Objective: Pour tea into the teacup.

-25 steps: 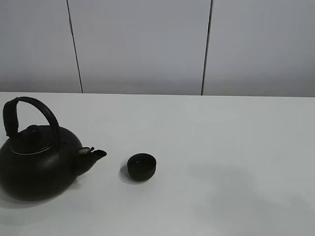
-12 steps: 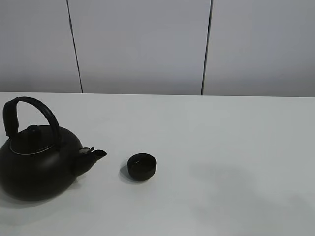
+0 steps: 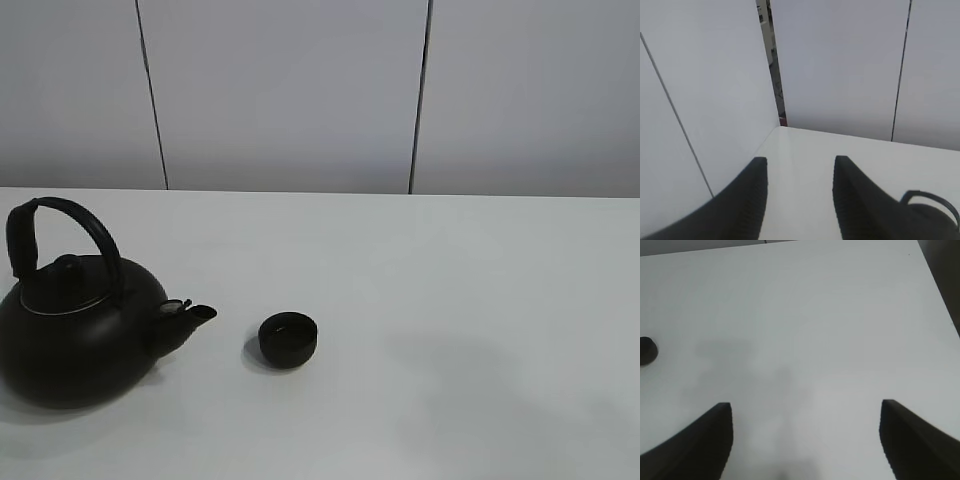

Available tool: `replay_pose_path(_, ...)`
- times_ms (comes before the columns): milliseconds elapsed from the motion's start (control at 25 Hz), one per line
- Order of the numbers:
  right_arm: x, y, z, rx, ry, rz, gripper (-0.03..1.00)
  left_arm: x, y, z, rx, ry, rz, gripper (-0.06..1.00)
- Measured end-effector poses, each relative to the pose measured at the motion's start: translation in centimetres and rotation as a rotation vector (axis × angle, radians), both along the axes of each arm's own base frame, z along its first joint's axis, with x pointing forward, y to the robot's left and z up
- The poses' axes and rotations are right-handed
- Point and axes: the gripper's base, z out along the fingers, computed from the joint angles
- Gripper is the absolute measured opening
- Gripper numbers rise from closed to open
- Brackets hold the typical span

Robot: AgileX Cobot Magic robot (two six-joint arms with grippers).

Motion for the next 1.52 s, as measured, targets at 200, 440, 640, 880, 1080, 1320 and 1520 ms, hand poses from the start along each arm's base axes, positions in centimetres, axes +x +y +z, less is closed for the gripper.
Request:
replay_pose_path(200,0.0,0.0,0.0,0.0,0.0,0.0,0.56,-5.1,-2.2,-3.2,0.015,-0.008,-0.023,0.31)
replay_pose_path(440,0.0,0.0,0.0,0.0,-0.001,0.0,0.56,-3.2,-1.5,-7.7,-0.041,0.114,-0.026,0.31)
replay_pose_path(640,0.0,0.0,0.0,0.0,-0.001,0.0,0.56,-0.3,-0.3,-11.4,-0.104,0.258,-0.024,0.31)
replay_pose_path(880,0.0,0.0,0.0,0.0,-0.001,0.0,0.56,2.2,0.7,-14.5,-0.137,0.315,-0.018,0.31)
replay_pose_path(1080,0.0,0.0,0.0,0.0,-0.001,0.0,0.56,3.0,1.0,-16.3,-0.152,0.37,-0.052,0.31)
replay_pose_path(1320,0.0,0.0,0.0,0.0,-0.001,0.0,0.56,3.1,1.3,-16.5,-0.121,0.37,-0.145,0.31)
replay_pose_path(1520,0.0,0.0,0.0,0.0,-0.001,0.0,0.56,3.0,1.5,-16.5,-0.088,0.38,-0.293,0.31)
